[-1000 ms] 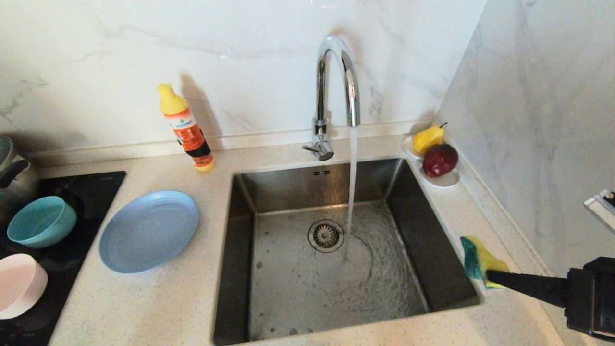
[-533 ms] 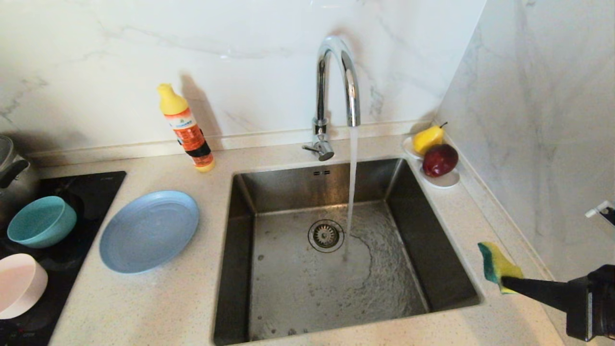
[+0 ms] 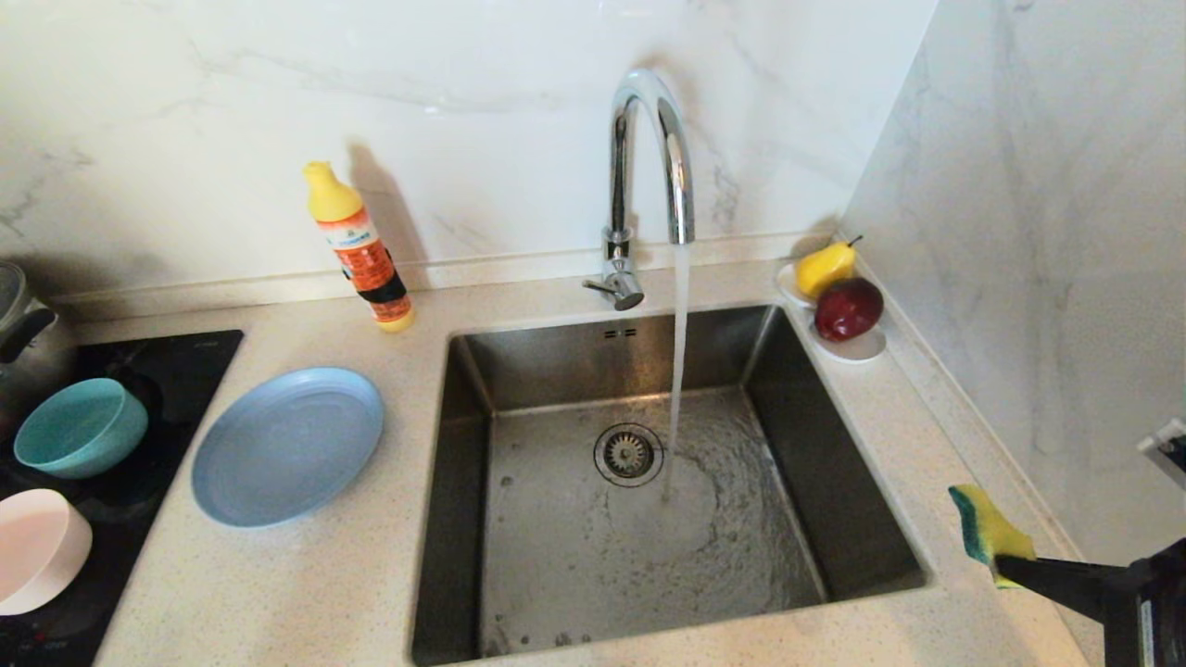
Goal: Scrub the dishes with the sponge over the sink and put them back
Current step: Put down the sponge
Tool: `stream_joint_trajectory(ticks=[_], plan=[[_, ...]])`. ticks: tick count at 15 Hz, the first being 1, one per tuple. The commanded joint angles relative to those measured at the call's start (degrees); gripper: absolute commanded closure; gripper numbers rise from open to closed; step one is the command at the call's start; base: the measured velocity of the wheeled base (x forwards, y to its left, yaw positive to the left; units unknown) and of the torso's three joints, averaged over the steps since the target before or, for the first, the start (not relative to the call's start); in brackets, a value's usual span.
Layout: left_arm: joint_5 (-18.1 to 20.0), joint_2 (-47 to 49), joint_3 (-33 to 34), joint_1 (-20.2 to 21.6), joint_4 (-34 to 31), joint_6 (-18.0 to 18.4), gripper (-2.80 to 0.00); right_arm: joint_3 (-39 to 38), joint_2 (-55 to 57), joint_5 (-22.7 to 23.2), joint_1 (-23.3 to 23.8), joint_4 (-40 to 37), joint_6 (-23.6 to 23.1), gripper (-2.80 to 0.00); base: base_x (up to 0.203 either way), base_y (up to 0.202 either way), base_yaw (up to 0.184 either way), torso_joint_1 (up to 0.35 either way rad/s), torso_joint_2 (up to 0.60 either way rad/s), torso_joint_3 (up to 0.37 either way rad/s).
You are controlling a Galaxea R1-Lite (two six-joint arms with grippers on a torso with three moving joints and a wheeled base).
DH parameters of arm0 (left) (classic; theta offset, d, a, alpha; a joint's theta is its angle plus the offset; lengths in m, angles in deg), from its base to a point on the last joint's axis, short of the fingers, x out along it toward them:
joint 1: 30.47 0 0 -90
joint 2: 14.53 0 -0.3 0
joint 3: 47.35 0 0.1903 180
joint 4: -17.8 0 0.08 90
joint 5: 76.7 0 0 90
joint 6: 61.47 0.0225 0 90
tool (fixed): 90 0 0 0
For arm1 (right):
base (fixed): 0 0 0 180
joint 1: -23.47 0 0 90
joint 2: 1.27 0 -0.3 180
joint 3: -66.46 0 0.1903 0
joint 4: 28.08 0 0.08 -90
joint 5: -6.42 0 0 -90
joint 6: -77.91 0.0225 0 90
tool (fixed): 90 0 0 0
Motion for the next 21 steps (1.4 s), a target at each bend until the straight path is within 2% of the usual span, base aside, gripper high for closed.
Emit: stream_joint_trajectory(ticks=[1,5,7,10,13,18,21], plan=[[0.0,0.2,0.1,0.0,0.0,0.0,0.0,-0.5,-0.8,0.0,1.5,0.0,-0.3,0.0,0.0,0.0,0.0,0.0,0.0,0.0],[0.0,0.2,0.1,0.0,0.0,0.0,0.0,-5.1,-2.5,-1.7,4.3,0.3,-7.9,0.0,0.0,0.0,0.0,0.0,0.0,0.0],[0.0,0.2,0.0,0.0,0.1,0.0,0.0,-7.7,-2.7,-2.8,4.5,0.6,-10.3,0.0,0.0,0.0,0.0,0.0,0.0,0.0],[0.0,0.2,0.0,0.0,0.0,0.0,0.0,-9.8,-2.5,-6.1,4.8,0.9,-16.6,0.0,0.0,0.0,0.0,0.0,0.0,0.0],[0.0,0.2,0.0,0.0,0.0,0.0,0.0,-11.5,-0.8,-7.0,4.8,1.0,-20.4,0.0,0.0,0.0,0.0,0.0,0.0,0.0],[0.0,0.2,0.0,0.1,0.0,0.0,0.0,-14.5,2.4,-8.7,4.1,4.1,-22.7,0.0,0.0,0.0,0.0,0.0,0.0,0.0],[0.0,0.2,0.0,0.0,0.0,0.0,0.0,-15.8,7.3,-9.0,4.1,10.2,-23.6,0.0,0.0,0.0,0.0,0.0,0.0,0.0]])
